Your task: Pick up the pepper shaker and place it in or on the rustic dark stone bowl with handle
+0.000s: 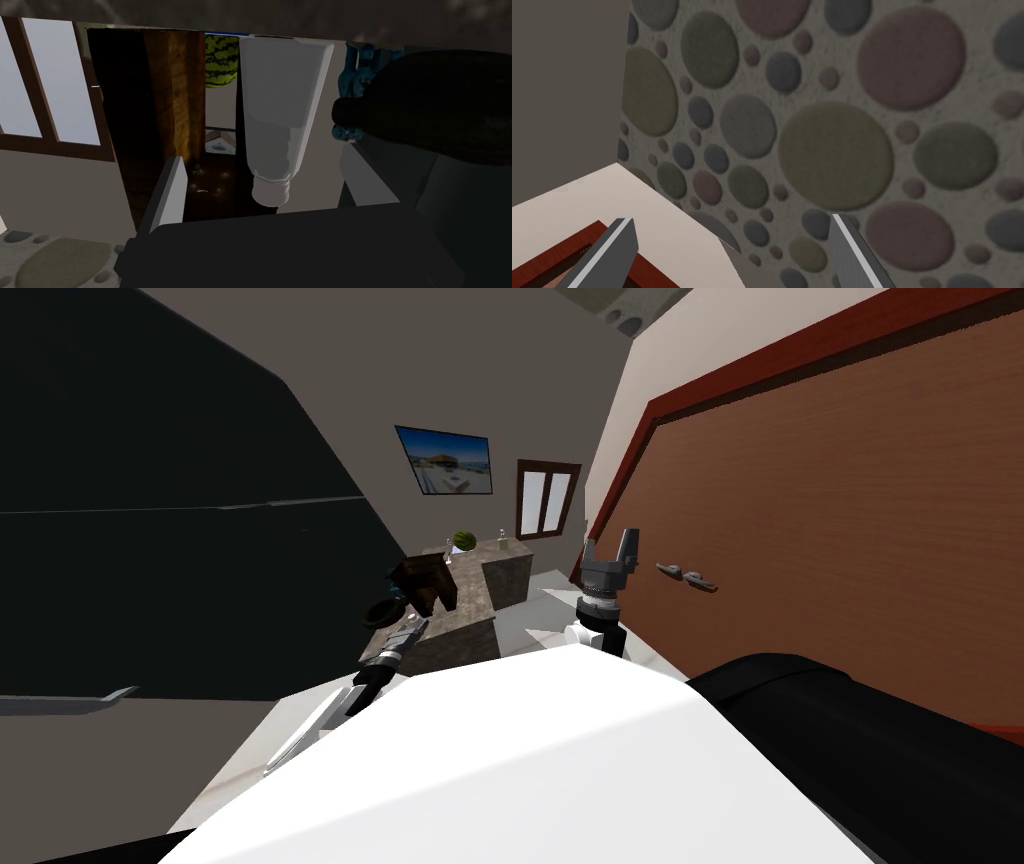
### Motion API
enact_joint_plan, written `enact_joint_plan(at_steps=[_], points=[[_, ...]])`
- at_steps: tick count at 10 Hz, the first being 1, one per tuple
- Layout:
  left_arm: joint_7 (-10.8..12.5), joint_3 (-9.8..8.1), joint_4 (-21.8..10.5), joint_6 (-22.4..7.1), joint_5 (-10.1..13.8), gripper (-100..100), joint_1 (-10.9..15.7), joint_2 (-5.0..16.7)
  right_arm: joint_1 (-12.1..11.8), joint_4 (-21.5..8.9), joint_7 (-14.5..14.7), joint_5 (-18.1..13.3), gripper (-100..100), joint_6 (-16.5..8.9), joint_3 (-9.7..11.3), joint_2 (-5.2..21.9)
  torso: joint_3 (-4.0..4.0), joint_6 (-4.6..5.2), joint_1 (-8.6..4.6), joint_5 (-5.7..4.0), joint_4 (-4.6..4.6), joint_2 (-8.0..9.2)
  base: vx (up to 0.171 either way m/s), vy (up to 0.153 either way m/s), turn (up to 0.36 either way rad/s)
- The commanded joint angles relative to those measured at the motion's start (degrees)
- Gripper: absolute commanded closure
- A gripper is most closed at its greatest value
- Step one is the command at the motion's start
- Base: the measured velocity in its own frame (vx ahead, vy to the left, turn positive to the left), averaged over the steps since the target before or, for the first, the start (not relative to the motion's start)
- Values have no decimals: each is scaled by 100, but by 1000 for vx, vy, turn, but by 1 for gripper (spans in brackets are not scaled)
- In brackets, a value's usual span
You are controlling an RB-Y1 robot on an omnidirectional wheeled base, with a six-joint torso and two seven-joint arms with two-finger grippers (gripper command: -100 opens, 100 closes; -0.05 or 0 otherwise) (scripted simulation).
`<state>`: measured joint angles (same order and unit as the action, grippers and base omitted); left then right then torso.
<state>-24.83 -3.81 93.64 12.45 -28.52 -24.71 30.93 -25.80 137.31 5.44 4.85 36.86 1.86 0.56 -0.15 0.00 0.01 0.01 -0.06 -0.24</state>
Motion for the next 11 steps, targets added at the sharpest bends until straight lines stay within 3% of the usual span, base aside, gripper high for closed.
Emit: enact_joint_plan(at_steps=[1, 3, 4, 8, 9, 10, 11], points=[[15, -100, -167, -3, 33, -100, 118, 8, 0, 0, 0, 0, 0, 0, 0, 0, 0, 0, 0, 0, 0, 0, 2, -16, -166], [17, -113, -236, 3, 39, -100, 177, 13, 1, -1, 0, 0, 0, 0, 0, 0, 13, 4, -4, -1, 6, 22, -11, -13, -127], [20, -119, -253, 2, 41, 100, 191, 15, 0, 0, 0, 0, 0, 0, 0, 0, 15, -2, 0, 0, 6, 24, 0, 0, 13], [19, -120, -251, 1, 41, 100, 190, 15, 0, 0, 0, 0, 0, 0, 0, 0, 14, -1, 2, 1, 6, 23, 0, 0, 0], [19, -119, -251, 2, 41, 0, 190, 15, 0, 0, 0, 0, 0, 0, 0, 0, 14, -1, 2, 1, 6, 23, 0, 0, 0], [6, -40, -67, -1, 13, 100, 47, 3, 0, 0, 0, 0, 0, 0, 0, 0, 14, -1, 2, 1, 6, 24, 4, 15, 175], [3, -72, -141, 1, 18, 100, 112, -9, 0, 0, 0, 0, 0, 0, 0, 0, 16, -11, 5, 2, 5, 28, 1, 4, 52]])
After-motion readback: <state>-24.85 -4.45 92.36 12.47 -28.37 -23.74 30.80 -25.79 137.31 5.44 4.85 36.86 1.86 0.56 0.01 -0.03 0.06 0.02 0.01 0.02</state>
